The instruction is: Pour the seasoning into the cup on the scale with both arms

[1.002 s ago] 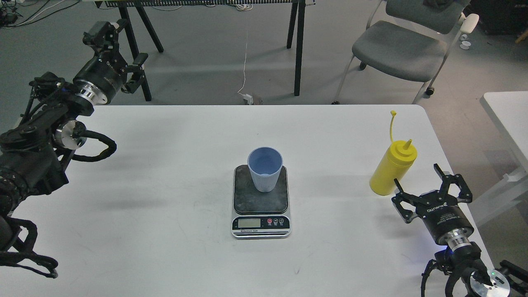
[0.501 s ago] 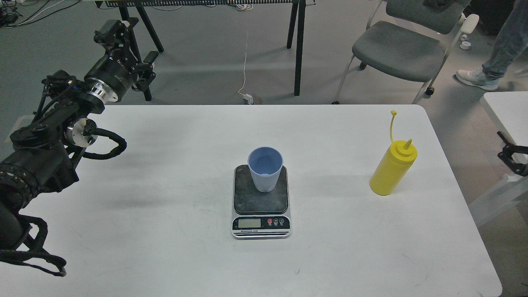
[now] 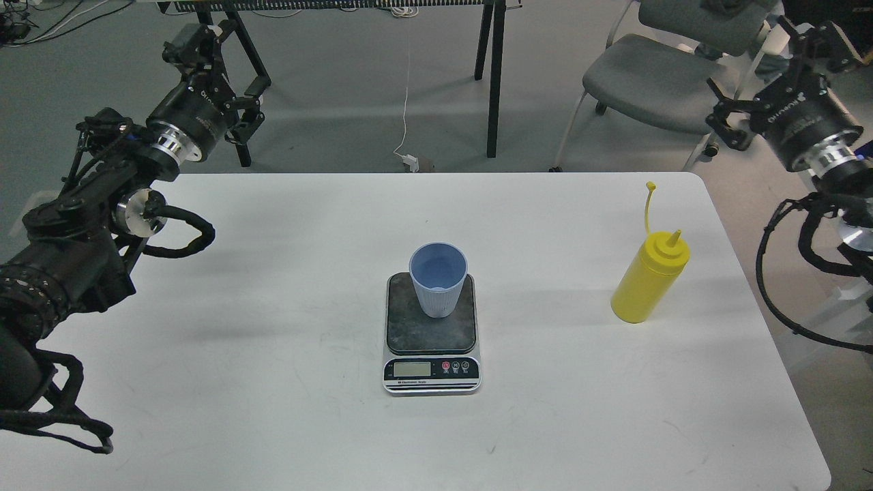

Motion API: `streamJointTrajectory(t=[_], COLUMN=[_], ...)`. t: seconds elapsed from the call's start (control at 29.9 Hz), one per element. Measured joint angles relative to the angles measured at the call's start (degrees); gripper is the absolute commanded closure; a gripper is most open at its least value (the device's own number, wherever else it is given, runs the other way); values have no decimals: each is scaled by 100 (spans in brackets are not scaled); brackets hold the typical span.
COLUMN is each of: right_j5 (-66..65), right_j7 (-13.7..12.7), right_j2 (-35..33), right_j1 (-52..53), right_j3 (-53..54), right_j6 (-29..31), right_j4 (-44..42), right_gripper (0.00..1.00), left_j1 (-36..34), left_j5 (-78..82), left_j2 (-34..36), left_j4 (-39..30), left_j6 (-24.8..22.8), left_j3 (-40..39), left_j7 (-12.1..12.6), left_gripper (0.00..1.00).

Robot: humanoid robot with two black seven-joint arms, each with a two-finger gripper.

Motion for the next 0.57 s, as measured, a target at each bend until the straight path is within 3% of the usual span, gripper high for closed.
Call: streamJointTrajectory(t=[0.37, 0.57], right_j5=[11, 9], right_j7=[54, 56], right_j2=[1896, 2073], right_j1=[257, 223], right_j3=[114, 61], right_j6=[0, 0], right_j4=[-573, -683], right_gripper=[1, 1], left_j1=[8, 8], left_j5=[-25, -41], left_j2=[8, 31], left_j4=[25, 47], left_j6=[0, 1], left_j3=[-17, -25], left_j7=[2, 2], left_gripper=[7, 7])
